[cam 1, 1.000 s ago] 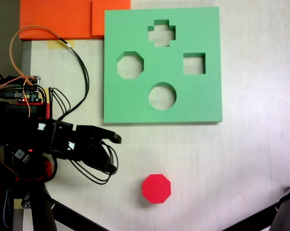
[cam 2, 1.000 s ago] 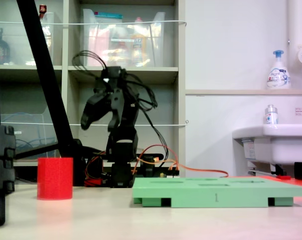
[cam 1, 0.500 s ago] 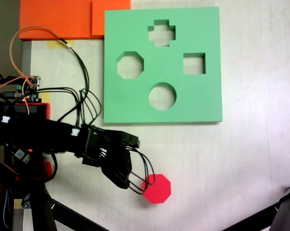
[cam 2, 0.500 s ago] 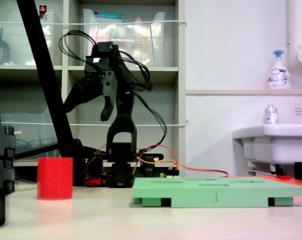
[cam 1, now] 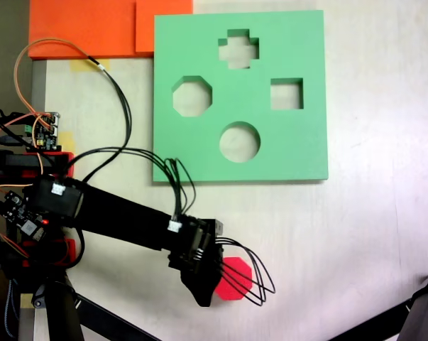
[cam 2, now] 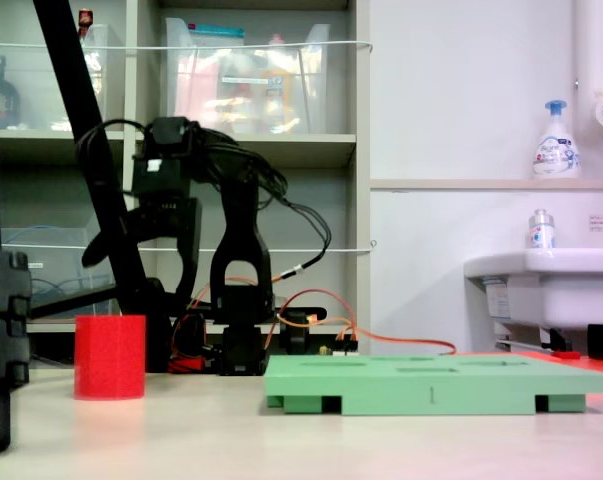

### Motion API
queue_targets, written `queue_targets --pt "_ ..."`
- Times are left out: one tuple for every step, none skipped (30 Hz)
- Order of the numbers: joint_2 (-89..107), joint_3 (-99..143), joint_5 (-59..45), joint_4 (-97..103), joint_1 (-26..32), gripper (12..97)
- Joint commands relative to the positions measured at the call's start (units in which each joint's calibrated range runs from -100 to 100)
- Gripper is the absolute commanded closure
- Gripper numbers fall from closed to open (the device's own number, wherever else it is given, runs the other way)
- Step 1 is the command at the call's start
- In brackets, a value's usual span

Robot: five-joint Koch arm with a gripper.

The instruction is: Put the octagonal pillar block into the corresponding hole

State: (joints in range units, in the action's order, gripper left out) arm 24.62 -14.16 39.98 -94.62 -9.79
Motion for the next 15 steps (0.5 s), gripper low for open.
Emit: queue_targets --pt "-1.9 -4.0 -0.6 -0.6 -0.4 30.9" --pt "-2.7 -4.0 -0.6 0.1 -0.5 30.9" --pt "-3.7 -4.0 -0.6 0.6 -0.5 30.7" --pt "-4.5 -4.1 -0.6 1.2 -0.5 30.7" --pt "-5.2 -4.1 -0.6 1.9 -0.5 30.7" --pt "-6.0 -4.3 -0.5 2.5 -0.5 30.6" --pt "-6.9 -4.9 -0.5 3.0 -0.5 29.9" --pt "-7.9 -5.6 -0.4 3.4 -0.5 26.4" --pt "-8.6 -6.3 -0.4 3.5 -0.5 25.4" --pt "-9.1 -6.7 -0.3 3.8 -0.5 24.2" --pt "-9.5 -6.9 -0.3 4.2 -0.5 24.2" --pt "-9.7 -6.9 -0.2 4.7 -0.5 24.2" --pt "-10.1 -6.9 -0.1 5.2 -0.5 24.2" --pt "-10.4 -7.0 -0.1 5.4 -0.5 24.2" --pt "-10.9 -7.4 -0.1 5.5 -0.5 24.1"
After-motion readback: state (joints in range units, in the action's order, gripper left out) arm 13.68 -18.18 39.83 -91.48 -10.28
